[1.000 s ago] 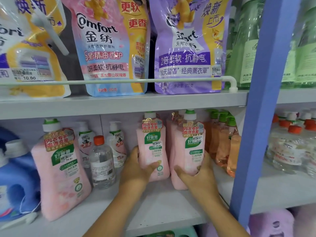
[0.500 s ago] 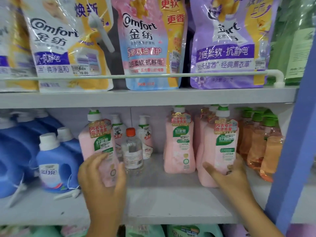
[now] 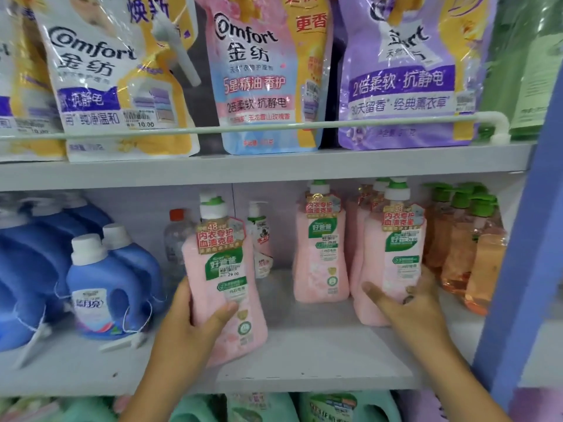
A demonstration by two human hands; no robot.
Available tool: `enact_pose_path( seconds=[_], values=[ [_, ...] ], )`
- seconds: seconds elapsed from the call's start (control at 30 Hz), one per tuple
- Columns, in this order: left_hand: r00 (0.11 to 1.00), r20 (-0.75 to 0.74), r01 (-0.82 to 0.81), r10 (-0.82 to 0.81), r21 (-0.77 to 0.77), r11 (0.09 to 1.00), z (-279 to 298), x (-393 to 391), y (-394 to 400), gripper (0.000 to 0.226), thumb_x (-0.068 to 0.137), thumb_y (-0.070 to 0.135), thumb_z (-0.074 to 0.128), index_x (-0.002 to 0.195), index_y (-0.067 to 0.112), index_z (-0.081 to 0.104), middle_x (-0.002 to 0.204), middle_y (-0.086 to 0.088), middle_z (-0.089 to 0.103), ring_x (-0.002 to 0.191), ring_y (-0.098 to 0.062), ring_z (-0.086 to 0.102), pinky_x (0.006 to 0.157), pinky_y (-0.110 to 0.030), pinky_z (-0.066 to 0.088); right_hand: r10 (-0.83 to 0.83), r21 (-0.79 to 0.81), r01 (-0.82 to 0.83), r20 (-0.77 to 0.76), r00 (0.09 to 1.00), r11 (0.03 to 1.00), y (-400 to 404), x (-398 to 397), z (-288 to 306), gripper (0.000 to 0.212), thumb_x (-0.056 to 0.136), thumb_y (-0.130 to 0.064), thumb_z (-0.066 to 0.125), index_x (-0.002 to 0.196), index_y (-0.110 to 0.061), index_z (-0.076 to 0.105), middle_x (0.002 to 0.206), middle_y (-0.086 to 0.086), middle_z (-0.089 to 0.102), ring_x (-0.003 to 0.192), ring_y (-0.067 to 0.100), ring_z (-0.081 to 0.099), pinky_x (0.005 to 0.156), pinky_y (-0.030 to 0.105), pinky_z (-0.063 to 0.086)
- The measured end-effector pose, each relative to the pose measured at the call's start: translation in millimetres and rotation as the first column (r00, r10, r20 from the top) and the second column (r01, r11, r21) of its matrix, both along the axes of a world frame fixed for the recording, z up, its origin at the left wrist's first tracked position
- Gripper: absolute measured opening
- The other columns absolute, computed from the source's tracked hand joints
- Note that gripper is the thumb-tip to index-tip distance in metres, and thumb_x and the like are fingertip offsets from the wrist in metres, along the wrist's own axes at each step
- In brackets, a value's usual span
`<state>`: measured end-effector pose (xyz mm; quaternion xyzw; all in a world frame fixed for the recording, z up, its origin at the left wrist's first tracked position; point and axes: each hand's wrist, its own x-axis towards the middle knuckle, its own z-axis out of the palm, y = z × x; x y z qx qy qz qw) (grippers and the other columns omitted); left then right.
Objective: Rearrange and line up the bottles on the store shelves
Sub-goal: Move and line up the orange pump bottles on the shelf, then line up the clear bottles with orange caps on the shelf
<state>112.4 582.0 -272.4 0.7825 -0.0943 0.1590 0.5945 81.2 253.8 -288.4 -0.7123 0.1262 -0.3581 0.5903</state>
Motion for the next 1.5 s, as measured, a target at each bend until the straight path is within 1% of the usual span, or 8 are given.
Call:
enact_pose_path(
  seconds=[0.2, 0.43, 0.83, 0.93, 1.07, 1.23, 1.37, 1.5],
  values=[
    [0.951, -0.085, 0.295, -0.298, -0.051, 0.954, 2, 3, -83, 0.046, 0.090, 0.013, 0.074, 0.122, 0.040, 0.053, 0.105, 0.027, 0.074, 0.093, 0.003, 0.073, 0.066, -0.012, 0.055, 0.008, -0.005, -0.008, -0.012, 1.000, 1.000, -2, -3, -1, 0.064, 0.066, -0.026, 0.094, 0.105, -0.045, 0.047, 0.106, -0.023, 0.062, 0.094, -0.008, 0.060, 0.075, 0.020, 0.046],
    [0.933, -0.033, 0.354, -0.357, -0.080, 0.932, 0, 14, -138, 0.053, 0.096, 0.012, 0.066, 0.136, 0.037, 0.042, 0.125, 0.014, 0.065, 0.097, 0.012, 0.067, 0.070, -0.007, 0.052, -0.015, -0.015, 0.015, -0.013, 1.000, 1.000, -7, 3, -11, 0.065, 0.062, -0.036, 0.095, 0.104, -0.055, 0.050, 0.114, -0.014, 0.065, 0.098, 0.002, 0.066, 0.078, 0.024, 0.052],
    [0.967, 0.006, 0.252, -0.254, -0.168, 0.953, -12, 25, -153, 0.045, 0.096, 0.012, 0.067, 0.128, 0.039, 0.051, 0.117, 0.017, 0.070, 0.092, 0.007, 0.070, 0.066, -0.012, 0.055, -0.029, -0.030, 0.028, -0.033, 0.999, 0.999, -11, 10, -14, 0.069, 0.063, -0.031, 0.095, 0.104, -0.053, 0.045, 0.110, -0.021, 0.063, 0.098, -0.006, 0.062, 0.070, 0.011, 0.044],
    [0.968, -0.036, 0.245, -0.249, -0.091, 0.965, -18, 25, -148, 0.056, 0.088, 0.019, 0.078, 0.127, 0.047, 0.049, 0.115, 0.023, 0.070, 0.099, 0.003, 0.070, 0.073, -0.014, 0.055, -0.037, -0.024, 0.036, -0.037, 0.999, 0.999, -11, 11, -16, 0.072, 0.058, -0.041, 0.094, 0.109, -0.055, 0.044, 0.114, -0.019, 0.065, 0.100, -0.002, 0.064, 0.078, 0.021, 0.053],
    [0.964, -0.064, 0.258, -0.258, 0.003, 0.966, -25, 24, -142, 0.081, 0.077, 0.019, 0.087, 0.137, 0.047, 0.040, 0.121, 0.028, 0.065, 0.105, 0.016, 0.060, 0.081, -0.007, 0.047, -0.088, -0.043, 0.087, -0.013, 0.996, 0.995, -10, 7, -12, 0.113, 0.042, -0.059, 0.089, 0.140, -0.035, 0.038, 0.127, -0.008, 0.061, 0.114, 0.012, 0.063, 0.095, 0.042, 0.056],
    [0.966, -0.068, 0.248, -0.250, -0.025, 0.968, -28, 28, -142, 0.084, 0.076, 0.013, 0.088, 0.136, 0.048, 0.041, 0.120, 0.028, 0.067, 0.104, 0.015, 0.062, 0.086, -0.014, 0.051, -0.101, -0.157, 0.097, -0.021, 0.995, 0.983, -7, -1, -10, 0.082, 0.059, -0.038, 0.096, 0.110, -0.058, 0.035, 0.117, -0.011, 0.059, 0.104, 0.011, 0.062, 0.079, 0.027, 0.050],
    [0.959, -0.072, 0.271, -0.274, -0.049, 0.961, -25, 24, -137, 0.082, 0.076, 0.020, 0.088, 0.139, 0.044, 0.042, 0.127, 0.024, 0.065, 0.112, 0.007, 0.062, 0.091, -0.018, 0.054, -0.074, -0.145, 0.075, 0.010, 0.997, 0.987, -4, -1, -8, 0.076, 0.061, -0.036, 0.095, 0.109, -0.057, 0.041, 0.119, -0.010, 0.061, 0.105, 0.009, 0.063, 0.081, 0.028, 0.052],
    [0.990, 0.133, -0.025, 0.038, -0.096, 0.995, -14, 18, -102, 0.058, 0.084, 0.033, 0.081, 0.133, 0.036, 0.050, 0.131, 0.022, 0.054, 0.123, 0.002, 0.052, 0.108, -0.029, 0.043, -0.127, -0.135, 0.127, 0.013, 0.992, 0.983, 3, -14, -3, 0.088, 0.067, -0.024, 0.094, 0.140, -0.035, 0.044, 0.136, -0.001, 0.052, 0.119, 0.015, 0.058, 0.087, 0.023, 0.053]
  ],
)
